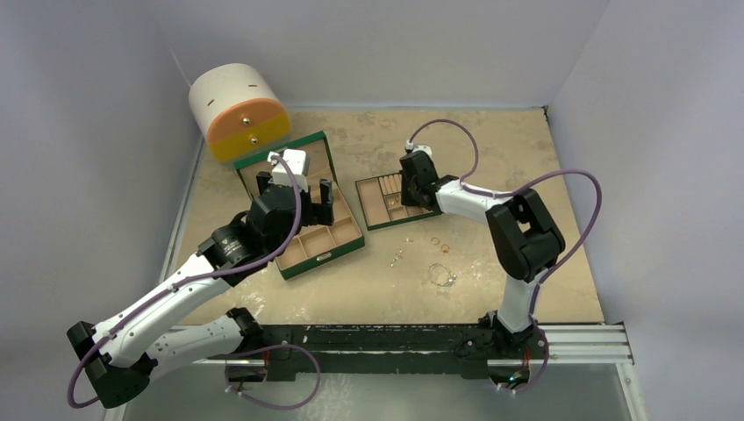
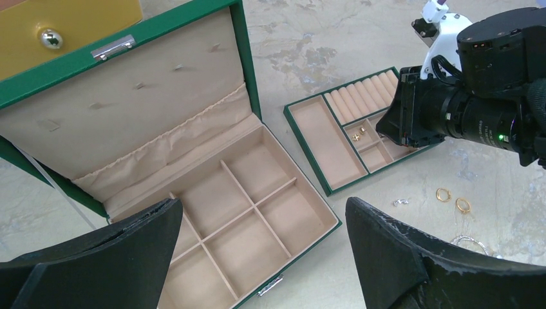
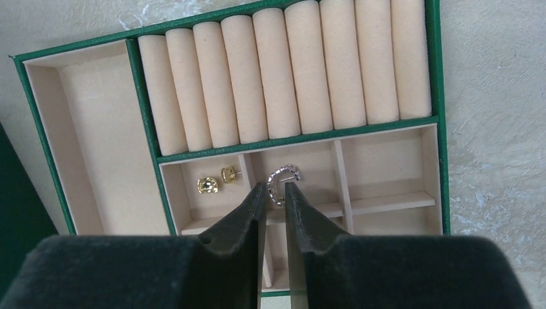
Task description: Organize the mixed jewelry
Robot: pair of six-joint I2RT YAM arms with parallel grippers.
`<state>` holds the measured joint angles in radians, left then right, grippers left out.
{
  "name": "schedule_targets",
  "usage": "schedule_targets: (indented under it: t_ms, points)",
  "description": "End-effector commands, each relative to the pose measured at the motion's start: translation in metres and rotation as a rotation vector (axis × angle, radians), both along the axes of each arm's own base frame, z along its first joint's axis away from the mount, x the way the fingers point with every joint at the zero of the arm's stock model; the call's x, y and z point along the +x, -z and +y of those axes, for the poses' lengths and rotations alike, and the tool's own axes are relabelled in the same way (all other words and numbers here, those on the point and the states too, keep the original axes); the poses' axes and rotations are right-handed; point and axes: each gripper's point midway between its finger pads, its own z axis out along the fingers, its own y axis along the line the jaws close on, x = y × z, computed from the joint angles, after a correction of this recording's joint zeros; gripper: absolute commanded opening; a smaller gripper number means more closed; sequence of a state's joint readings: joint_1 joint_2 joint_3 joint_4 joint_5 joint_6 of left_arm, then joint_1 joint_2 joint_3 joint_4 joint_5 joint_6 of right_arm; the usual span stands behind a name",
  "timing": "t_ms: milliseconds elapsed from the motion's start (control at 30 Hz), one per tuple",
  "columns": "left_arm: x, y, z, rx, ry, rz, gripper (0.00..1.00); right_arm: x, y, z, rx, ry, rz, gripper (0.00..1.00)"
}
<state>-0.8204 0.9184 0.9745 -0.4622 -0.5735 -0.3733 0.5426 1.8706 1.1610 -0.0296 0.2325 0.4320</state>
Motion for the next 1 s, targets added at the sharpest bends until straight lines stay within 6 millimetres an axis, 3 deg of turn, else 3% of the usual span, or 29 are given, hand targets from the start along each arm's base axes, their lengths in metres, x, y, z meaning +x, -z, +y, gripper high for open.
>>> schedule_targets:
  t_ms: [0,233,533,767,967]
  points:
    - [0.003,-0.024,0.002,-0.028,-0.01,-0.053,0.98,0.004,-0.037,0.004,0.068,0.01,-0.075,0.2]
    - [0.003,-0.024,0.002,-0.03,-0.01,-0.052,0.98,-0.011,-0.061,0.001,0.115,0.0,-0.107,0.22]
    - [0.003,-0.024,0.001,-0.03,-0.008,-0.05,0.98,-0.065,-0.077,0.007,0.215,-0.086,-0.094,0.23]
    - [0.003,-0.023,-0.001,-0.034,-0.001,-0.047,0.98,-0.118,-0.06,0.024,0.239,-0.135,-0.027,0.25]
    - [0.003,-0.022,-0.002,-0.034,0.002,-0.044,0.98,-0.149,-0.044,0.035,0.263,-0.129,0.016,0.29]
